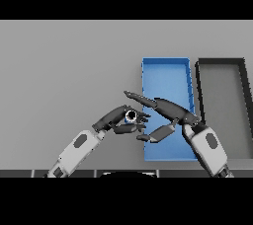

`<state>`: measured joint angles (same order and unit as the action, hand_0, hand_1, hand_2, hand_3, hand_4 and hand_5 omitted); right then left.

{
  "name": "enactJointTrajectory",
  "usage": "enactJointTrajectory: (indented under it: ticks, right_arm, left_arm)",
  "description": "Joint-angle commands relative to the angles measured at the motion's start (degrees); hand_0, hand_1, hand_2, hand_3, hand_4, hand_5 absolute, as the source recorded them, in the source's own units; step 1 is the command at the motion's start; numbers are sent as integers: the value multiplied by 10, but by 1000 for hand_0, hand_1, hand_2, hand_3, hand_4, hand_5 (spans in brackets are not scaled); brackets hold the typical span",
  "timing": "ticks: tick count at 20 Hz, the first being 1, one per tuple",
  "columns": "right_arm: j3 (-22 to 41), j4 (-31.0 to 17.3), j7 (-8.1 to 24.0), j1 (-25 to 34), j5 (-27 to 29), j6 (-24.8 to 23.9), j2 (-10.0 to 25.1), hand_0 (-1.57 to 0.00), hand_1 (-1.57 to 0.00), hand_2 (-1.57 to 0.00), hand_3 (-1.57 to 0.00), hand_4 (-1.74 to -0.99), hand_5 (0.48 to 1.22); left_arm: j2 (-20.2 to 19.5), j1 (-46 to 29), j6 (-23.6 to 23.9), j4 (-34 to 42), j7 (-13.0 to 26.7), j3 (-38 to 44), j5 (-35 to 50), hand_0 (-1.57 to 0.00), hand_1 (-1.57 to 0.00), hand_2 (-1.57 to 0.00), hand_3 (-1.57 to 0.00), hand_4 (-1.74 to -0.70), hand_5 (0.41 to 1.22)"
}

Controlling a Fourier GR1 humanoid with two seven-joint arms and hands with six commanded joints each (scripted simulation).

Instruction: Pick up the blue pipe and place it into the blue bin.

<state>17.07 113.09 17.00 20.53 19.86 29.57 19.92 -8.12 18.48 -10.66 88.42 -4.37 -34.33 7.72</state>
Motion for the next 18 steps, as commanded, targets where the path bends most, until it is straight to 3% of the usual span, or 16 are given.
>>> enactJointTrajectory:
  ticks: [1,2,4,10,11,12,14,15,16,17,18]
  right_arm:
    - [6,-13,3,12,-2,4,-8,1,1,1,1,-1251,535]
    - [16,-18,22,28,-4,-1,-18,1,1,1,1,-1241,532]
    - [24,-39,30,42,-15,0,-32,1,1,1,1,-1226,520]
    - [32,-97,41,97,-12,17,-61,-14,-36,-68,-11,-1241,516]
    - [35,-100,37,98,-15,23,-62,-54,-83,-115,-43,-1268,519]
    - [38,-105,44,109,-10,27,-68,-138,-166,-193,-106,-1308,523]
    - [44,-116,51,124,-10,31,-79,-478,-500,-500,-375,-1390,538]
    - [47,-119,54,127,-7,35,-80,-697,-714,-714,-562,-1453,551]
    - [51,-122,56,128,-1,39,-83,-872,-886,-886,-701,-1503,573]
    - [51,-123,62,123,16,39,-87,-1012,-1023,-1023,-828,-1541,604]
    - [49,-126,70,125,29,35,-90,-1123,-1132,-1132,-977,-1513,650]
  left_arm:
    - [0,3,-1,0,3,4,6,-1571,-1571,-1571,-1484,-1731,1221]
    - [-2,5,-5,-4,10,5,8,-1571,-1571,-1571,-1494,-1732,1221]
    - [-2,4,-12,-8,12,3,10,-1571,-1571,-1571,-1511,-1730,1221]
    - [-11,8,-35,-12,14,14,35,-1571,-1571,-1571,-1474,-1720,1221]
    - [-14,11,-43,-12,14,19,42,-1571,-1567,-1571,-1395,-1717,1221]
    - [-9,16,-36,-16,-9,12,17,-1496,-1393,-1367,-1150,-1630,1221]
    - [-25,28,-16,-10,35,-5,-34,-993,-895,-875,-736,-1587,1221]
    - [-26,25,-9,-4,24,-3,-41,-879,-828,-796,-667,-1611,1221]
    - [-24,23,-8,-5,21,-3,-40,-895,-867,-845,-656,-1637,1221]
    - [-16,15,-5,3,10,1,-27,-1030,-1008,-990,-623,-1658,1192]
    - [-10,9,-9,8,2,7,-6,-1138,-1120,-1106,-573,-1674,1198]
